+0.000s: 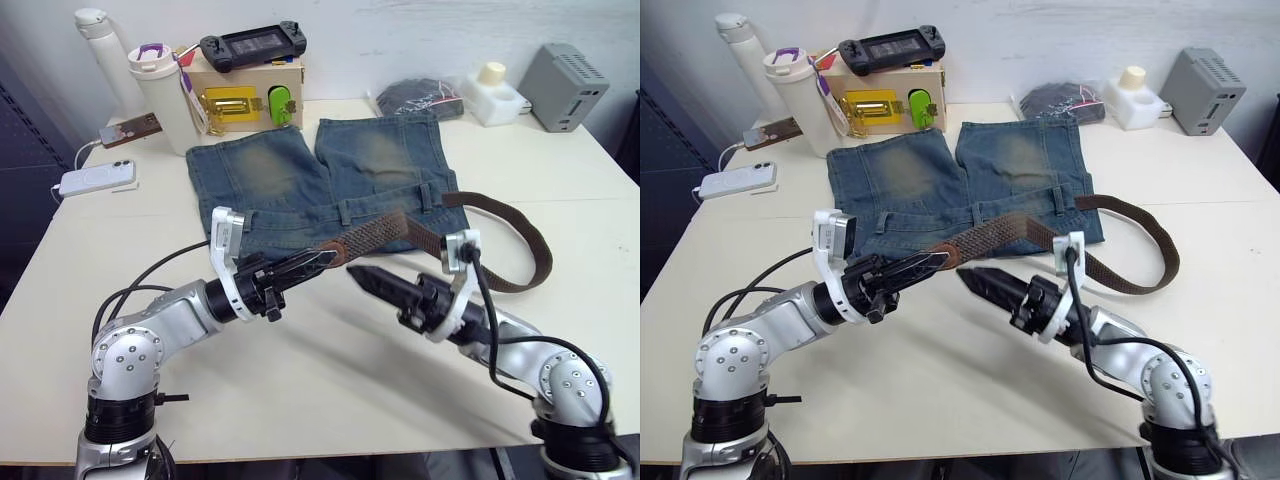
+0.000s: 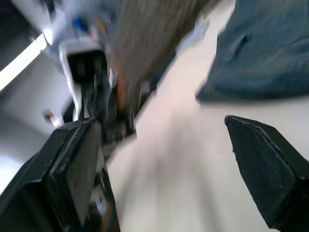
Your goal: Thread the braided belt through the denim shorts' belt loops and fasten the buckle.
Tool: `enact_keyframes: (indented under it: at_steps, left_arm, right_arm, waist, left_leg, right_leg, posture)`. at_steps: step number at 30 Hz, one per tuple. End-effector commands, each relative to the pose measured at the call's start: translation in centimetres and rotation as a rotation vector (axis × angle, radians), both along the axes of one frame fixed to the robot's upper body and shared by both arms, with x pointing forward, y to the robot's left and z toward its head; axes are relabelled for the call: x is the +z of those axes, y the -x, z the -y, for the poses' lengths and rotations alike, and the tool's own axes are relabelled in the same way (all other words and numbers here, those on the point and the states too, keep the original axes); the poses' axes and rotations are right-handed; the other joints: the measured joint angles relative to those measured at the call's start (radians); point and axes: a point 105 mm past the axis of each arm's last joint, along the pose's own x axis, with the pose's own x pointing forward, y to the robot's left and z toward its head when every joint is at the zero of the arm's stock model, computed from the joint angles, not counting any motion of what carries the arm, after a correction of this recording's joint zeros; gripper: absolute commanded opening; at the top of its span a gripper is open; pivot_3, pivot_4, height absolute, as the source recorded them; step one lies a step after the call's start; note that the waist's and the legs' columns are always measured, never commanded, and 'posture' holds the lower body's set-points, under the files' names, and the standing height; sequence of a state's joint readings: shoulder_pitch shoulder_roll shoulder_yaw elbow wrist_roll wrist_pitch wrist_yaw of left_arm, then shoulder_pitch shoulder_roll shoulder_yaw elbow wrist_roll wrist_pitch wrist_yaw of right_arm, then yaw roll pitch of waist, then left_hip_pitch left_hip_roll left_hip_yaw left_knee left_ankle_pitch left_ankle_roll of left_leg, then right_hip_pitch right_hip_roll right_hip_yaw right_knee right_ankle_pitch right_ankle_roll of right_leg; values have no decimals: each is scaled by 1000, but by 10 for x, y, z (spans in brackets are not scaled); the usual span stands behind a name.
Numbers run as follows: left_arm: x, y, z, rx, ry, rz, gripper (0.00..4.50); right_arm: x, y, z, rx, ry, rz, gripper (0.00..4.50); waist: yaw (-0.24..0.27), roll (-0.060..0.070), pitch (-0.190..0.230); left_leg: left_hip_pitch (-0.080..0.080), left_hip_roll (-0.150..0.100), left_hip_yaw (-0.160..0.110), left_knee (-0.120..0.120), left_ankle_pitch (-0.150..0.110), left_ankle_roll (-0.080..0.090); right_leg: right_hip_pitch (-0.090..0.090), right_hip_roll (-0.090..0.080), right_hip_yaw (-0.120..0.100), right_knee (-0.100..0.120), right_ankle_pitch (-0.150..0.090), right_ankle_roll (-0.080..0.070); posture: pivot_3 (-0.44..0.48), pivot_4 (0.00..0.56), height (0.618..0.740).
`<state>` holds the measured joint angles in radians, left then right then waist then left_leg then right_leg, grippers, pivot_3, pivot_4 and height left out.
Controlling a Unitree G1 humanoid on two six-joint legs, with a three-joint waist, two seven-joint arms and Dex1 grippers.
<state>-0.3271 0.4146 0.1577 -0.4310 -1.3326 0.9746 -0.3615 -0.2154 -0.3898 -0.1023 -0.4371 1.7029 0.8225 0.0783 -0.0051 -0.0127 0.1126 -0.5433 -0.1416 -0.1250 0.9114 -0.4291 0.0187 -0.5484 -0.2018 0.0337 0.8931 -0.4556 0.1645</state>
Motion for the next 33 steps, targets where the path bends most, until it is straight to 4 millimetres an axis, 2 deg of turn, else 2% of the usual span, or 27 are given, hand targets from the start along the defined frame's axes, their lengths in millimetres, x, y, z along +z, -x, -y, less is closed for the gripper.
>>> enact_keyframes:
  at_steps: [1, 4, 7, 12, 15, 17, 18, 20, 23, 26, 27, 28, 31, 33]
  left_arm:
    - [9, 6, 1, -15, 19, 31, 0]
    - [9, 6, 0, -10, 19, 27, 0]
    - [9, 6, 0, -11, 19, 22, 0]
    - [8, 6, 0, -4, 15, 16, 0]
    - [6, 3, 0, 15, -4, 16, 0]
    - [3, 1, 1, 36, -36, 25, 0]
    - [2, -2, 1, 49, -42, 24, 694]
    - [1, -3, 2, 39, -59, 42, 1129]
    - [-8, -7, 3, 49, -176, 119, 2478]
    - [-25, -14, 3, 55, -334, 215, 3783]
    - [-35, -24, 3, 81, -444, 298, 4268]
    - [-39, -36, 3, 105, -522, 376, 4458]
    - [-44, -81, 5, 208, -744, 652, 4458]
    - [-56, -96, 5, 193, -882, 789, 4458]
  right_arm:
    - [28, -7, 19, -90, -202, -5, 4430]
    - [29, -8, 21, -106, -232, -31, 4430]
    - [29, -6, 17, -91, -241, -39, 3722]
    - [26, -9, 15, -101, -238, -59, 1297]
    - [25, -10, 14, -107, -236, -64, 40]
    - [25, -11, 13, -110, -231, -63, 40]
    - [25, -12, 15, -124, -241, -64, 0]
    - [27, -18, 22, -164, -271, -71, 0]
    - [34, -28, 44, -252, -332, -63, 0]
    - [37, -34, 59, -319, -365, -56, 0]
    - [36, -38, 67, -355, -369, -61, 0]
    - [35, -41, 74, -386, -374, -68, 0]
    - [38, -46, 89, -429, -385, -58, 0]
    - [40, -46, 91, -429, -386, -52, 0]
  waist:
    - [0, 0, 0]
    - [-3, 0, 0]
    - [-13, 0, 0]
    - [-26, 0, 0]
    - [-25, 0, 0]
    - [-25, 0, 0]
    - [-24, 0, 0]
    - [-25, 0, 0]
    - [-24, 0, 0]
    - [-23, 1, 0]
    - [-23, 1, 0]
    - [-22, 1, 0]
    - [-11, 1, 0]
    - [-9, 1, 0]
  left_leg:
    - [0, 0, 0, 0, 0, 0]
    - [0, -1, 0, 0, 0, 0]
    - [0, -1, -1, 0, 0, 0]
    - [1, -1, -2, -1, 0, 0]
    - [1, -1, -2, -1, 0, 0]
    - [1, -1, -2, -1, 0, 0]
    - [1, -1, -2, -1, 0, 0]
    - [1, -1, -2, -1, 0, 0]
    - [1, -1, -2, -1, 0, 0]
    - [1, -1, -2, -1, 0, 0]
    - [1, -1, -2, -1, 0, 0]
    - [0, -1, -1, -1, 0, 0]
    - [-1, -2, -1, 1, 0, 0]
    - [-1, -2, 0, 1, 0, 0]
  right_leg:
    - [0, 0, 0, 1, 0, 0]
    - [-1, 0, 0, 3, 0, 0]
    - [-2, 0, 1, 6, 0, 0]
    - [-3, 0, 1, 7, 0, 0]
    - [-3, 0, 1, 8, 0, 0]
    - [-3, 0, 1, 8, 0, 0]
    - [-3, 0, 1, 8, 0, 0]
    - [-3, 0, 1, 8, 0, 0]
    - [-3, 0, 1, 8, 0, 0]
    - [-3, 0, 1, 8, 0, 0]
    - [-3, 0, 1, 8, 0, 0]
    - [-3, 0, 1, 8, 0, 0]
    - [-3, 0, 1, 8, 0, 0]
    - [-3, 0, 1, 7, 0, 0]
  posture:
    - [0, 150, 645]
    - [0, 150, 645]
    - [0, 150, 645]
    - [0, 150, 645]
    - [0, 150, 645]
    - [0, 150, 645]
    - [0, 150, 645]
    - [0, 150, 645]
    - [0, 150, 645]
    - [0, 150, 645]
    - [0, 150, 645]
    - [0, 150, 645]
    - [0, 150, 645]
    - [0, 150, 645]
